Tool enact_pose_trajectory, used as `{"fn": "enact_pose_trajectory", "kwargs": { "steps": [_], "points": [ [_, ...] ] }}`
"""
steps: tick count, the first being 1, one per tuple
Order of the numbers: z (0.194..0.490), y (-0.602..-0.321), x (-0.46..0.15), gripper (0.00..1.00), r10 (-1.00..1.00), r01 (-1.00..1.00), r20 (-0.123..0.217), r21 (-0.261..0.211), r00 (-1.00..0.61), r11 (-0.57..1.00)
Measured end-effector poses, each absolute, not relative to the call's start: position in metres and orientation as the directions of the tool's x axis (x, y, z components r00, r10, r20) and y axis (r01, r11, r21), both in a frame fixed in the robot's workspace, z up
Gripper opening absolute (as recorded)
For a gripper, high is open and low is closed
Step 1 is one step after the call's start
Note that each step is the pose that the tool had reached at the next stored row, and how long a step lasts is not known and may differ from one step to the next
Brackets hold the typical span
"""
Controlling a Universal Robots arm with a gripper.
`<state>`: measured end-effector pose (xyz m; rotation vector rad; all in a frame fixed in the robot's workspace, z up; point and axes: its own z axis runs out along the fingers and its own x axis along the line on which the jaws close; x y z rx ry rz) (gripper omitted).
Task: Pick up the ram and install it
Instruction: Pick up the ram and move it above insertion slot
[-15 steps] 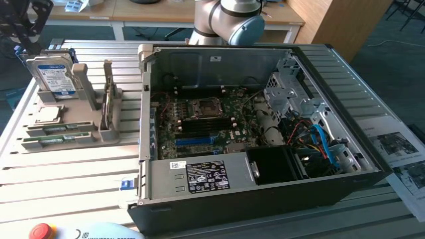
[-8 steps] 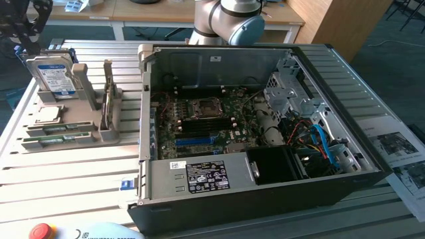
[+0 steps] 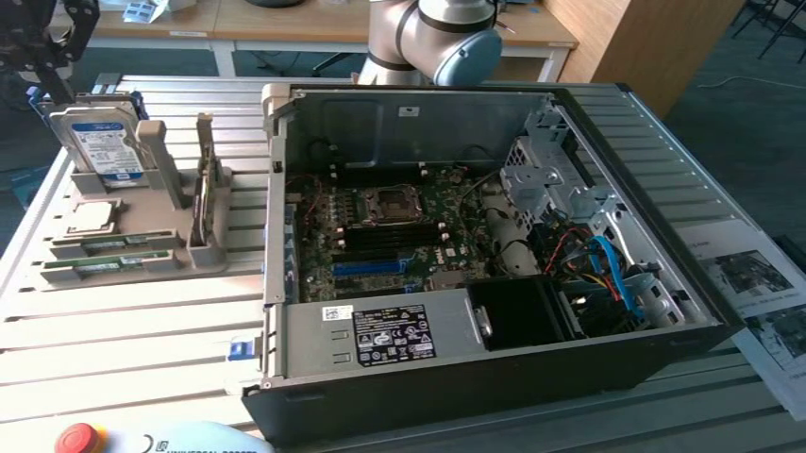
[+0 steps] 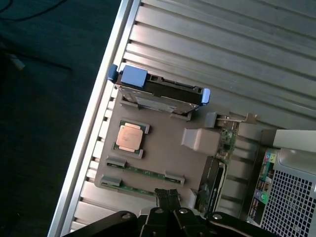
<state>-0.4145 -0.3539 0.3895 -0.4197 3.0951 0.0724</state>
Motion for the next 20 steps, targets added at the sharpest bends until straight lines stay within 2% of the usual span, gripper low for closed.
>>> {"fn": "enact_pose_trajectory", "kwargs": {
  "steps": [20],
  "points": [
    [0.3895, -0.3539, -0.4145, 0.11, -0.481, -0.482, -0.023, 0.044, -0.876, 0.875]
  ]
}}
